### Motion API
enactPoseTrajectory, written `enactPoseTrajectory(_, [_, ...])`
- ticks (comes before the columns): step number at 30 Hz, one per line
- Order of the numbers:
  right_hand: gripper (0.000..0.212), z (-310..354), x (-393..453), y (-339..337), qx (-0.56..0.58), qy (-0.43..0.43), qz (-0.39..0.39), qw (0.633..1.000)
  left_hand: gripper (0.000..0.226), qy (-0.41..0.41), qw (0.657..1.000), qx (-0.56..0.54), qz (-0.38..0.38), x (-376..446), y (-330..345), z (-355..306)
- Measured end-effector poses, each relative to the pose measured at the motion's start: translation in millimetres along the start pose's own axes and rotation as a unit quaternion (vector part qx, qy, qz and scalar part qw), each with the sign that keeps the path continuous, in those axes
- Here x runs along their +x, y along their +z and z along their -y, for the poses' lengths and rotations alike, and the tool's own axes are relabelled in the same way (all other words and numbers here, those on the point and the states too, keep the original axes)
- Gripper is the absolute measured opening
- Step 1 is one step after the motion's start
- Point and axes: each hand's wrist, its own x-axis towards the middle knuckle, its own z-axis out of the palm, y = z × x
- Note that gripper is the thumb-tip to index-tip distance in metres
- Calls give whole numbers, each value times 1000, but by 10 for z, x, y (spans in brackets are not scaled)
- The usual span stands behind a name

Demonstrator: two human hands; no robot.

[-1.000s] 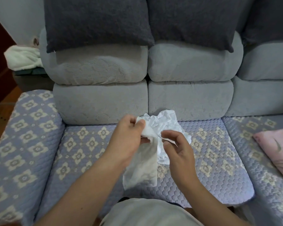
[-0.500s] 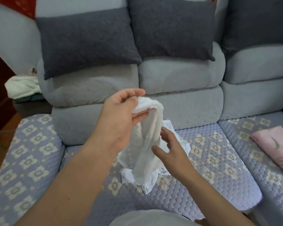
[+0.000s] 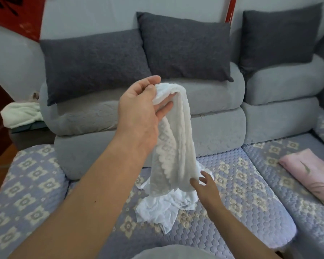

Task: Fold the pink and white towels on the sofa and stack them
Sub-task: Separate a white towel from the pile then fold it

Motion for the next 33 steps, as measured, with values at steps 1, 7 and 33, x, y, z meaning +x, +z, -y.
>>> enactPoseTrajectory(1, [64,-18,38,39,-1,-4,28,1000,23,0,1000,-5,1,3,35,-3])
enactPoseTrajectory(7, [47,-47,70,300,188,92,15,978,23,-5,1000,-16,5,38,119,-33])
enactPoseTrajectory(33, [47,138,160,869,214,194,183,940,22,16,995,-71,-61,59,-385,-345])
